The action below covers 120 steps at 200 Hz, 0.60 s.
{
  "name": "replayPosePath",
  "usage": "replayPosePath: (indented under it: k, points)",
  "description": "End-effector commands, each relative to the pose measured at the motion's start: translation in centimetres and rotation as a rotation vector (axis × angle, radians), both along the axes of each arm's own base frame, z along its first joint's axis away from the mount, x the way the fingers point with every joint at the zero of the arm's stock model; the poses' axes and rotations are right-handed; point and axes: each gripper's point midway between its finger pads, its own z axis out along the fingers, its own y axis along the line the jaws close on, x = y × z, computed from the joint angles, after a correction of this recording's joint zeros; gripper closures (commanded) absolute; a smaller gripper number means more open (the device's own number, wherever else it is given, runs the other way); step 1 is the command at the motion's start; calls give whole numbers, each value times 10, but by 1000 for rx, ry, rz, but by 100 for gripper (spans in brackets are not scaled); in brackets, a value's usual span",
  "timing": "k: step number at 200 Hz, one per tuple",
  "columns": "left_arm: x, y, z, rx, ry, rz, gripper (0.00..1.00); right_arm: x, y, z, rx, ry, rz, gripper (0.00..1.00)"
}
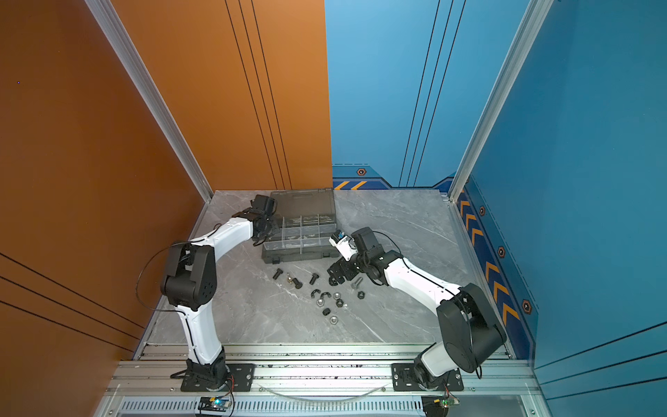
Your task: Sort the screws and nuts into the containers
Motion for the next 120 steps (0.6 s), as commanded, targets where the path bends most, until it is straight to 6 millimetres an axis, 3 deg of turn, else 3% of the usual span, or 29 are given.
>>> replayPosePath:
  k: [1,18,26,41,63,86,120]
  points:
    - [11,-10,7,-39,-32,-19,100,-6,-4,0,-7,16,-14,6]
    - [11,-9,6,-24,-32,-13,99,-6,-4,0,-7,16,-13,7]
    - [12,-11,5,-30,-29,-18,91,-7,-4,-1,-8,21,-10,6]
    - [12,-11,6,-36,-30,-19,66,-8,-4,-1,-8,24,-7,6]
    - [10,-12,13,-44,-39,-23,51,-9,-3,2,0,24,-3,6]
    - [7,-15,26,-58,-46,-38,44,-12,-3,5,10,22,6,6]
    - [-13,-30,64,-54,-90,-90,38,-13,-4,8,16,10,6,6]
